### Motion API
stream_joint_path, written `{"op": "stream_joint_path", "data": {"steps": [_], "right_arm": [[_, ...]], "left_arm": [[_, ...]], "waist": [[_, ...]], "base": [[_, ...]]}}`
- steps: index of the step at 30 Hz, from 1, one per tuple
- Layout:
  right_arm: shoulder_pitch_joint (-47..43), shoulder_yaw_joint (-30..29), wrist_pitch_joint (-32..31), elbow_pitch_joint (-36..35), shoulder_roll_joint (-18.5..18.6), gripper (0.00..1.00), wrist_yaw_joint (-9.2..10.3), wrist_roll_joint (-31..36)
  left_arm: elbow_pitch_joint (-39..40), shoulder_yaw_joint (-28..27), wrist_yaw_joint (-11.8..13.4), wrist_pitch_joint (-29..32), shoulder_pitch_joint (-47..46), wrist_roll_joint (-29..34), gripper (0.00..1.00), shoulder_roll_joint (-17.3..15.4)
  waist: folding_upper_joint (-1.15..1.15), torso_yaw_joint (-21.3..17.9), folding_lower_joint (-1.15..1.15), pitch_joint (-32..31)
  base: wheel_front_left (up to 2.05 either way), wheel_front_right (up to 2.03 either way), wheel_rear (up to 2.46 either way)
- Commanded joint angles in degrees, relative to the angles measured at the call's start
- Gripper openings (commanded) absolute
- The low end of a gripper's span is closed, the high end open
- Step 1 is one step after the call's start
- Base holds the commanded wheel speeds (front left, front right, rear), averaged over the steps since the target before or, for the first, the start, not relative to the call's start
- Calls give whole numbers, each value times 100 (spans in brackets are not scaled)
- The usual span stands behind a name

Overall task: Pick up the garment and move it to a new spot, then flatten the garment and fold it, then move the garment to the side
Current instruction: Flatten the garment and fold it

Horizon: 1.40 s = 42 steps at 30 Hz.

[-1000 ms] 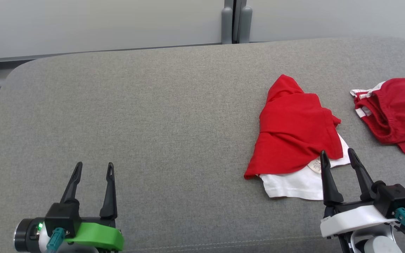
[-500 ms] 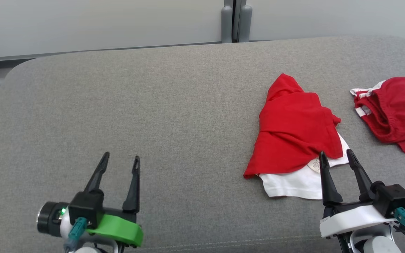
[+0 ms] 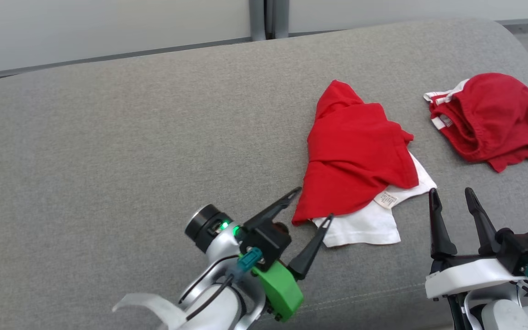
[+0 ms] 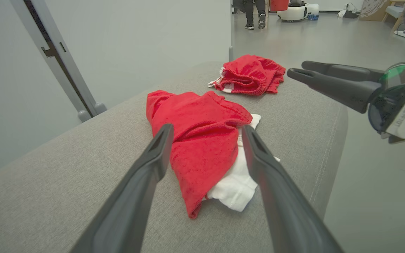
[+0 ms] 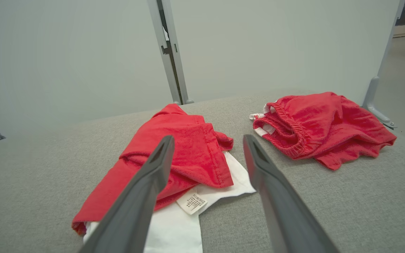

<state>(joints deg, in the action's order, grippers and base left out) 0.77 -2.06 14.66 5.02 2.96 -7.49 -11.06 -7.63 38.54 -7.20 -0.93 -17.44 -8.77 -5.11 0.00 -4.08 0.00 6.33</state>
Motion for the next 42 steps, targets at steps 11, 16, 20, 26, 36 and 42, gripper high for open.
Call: {"op": "stream_joint_path", "data": {"steps": [11, 16, 20, 26, 36, 42], "right_arm": [[514, 300, 47, 113, 2, 100, 0, -511], [700, 428, 49, 85, 0, 100, 0, -834], [761, 482, 50, 104, -1, 100, 0, -973], [830, 491, 51, 112, 0, 100, 0, -1071], [906, 399, 50, 104, 0, 100, 0, -1007], [865, 288, 50, 62, 2, 100, 0, -985]], "left_arm": [[-1025, 1294, -29, 824, -1912, -989, 100, -10], [-1760, 1456, -30, 1150, -2686, -1351, 100, 79], [-2236, 1534, -30, 1249, -3034, -1523, 100, 127], [-2767, 1612, 71, 1274, -3308, -1619, 95, 189], [-2784, 1887, 317, 971, -3534, -1677, 0, 214], [-2241, 1724, 583, 339, -3532, -1836, 0, 212]], "waist": [[0, -1313, 0, 1101], [0, -1699, 0, 1538], [0, -1822, 0, 1691], [0, -1834, 0, 1787], [0, -1618, 0, 1818], [0, -1381, 0, 1783]], "base": [[0, 0, 0], [0, 0, 0], [0, 0, 0], [0, 0, 0], [0, 0, 0], [0, 0, 0]]}}
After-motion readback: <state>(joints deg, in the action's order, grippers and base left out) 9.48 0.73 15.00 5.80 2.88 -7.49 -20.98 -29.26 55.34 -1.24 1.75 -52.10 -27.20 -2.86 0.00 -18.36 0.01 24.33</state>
